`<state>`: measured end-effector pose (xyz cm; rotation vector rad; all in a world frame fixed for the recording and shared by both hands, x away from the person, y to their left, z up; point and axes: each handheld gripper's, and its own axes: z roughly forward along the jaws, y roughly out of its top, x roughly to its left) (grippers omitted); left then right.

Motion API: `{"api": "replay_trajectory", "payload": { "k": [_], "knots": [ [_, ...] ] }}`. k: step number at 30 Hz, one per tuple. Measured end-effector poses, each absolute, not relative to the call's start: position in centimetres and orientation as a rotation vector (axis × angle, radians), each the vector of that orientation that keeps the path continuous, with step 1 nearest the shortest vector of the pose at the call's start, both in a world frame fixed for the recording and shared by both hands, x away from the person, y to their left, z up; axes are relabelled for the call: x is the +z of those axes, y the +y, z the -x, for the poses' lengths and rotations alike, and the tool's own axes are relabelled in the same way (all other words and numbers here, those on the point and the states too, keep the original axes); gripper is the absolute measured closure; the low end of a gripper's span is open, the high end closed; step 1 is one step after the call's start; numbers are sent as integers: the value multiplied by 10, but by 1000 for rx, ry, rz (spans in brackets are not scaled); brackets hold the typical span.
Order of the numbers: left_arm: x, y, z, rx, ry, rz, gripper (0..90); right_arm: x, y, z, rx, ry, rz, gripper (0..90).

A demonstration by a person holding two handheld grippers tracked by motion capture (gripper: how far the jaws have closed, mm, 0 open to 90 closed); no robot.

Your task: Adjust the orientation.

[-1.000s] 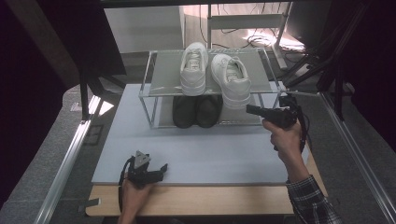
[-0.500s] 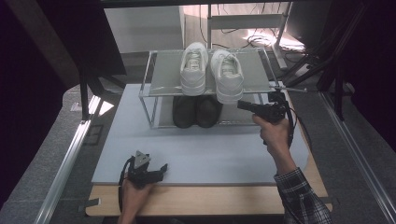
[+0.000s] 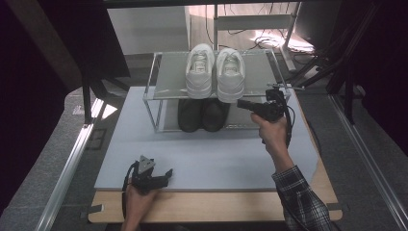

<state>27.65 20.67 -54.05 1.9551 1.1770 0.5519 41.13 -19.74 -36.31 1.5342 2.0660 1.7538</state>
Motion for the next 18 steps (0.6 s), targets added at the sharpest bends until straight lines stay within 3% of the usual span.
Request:
{"api": "replay_trajectory", "payload": {
  "k": [18],
  "knots": [
    [-540,207,-276,550,1178,-1957,126,-365,-175,-426,1739,2059,-1551,899]
  ]
}}
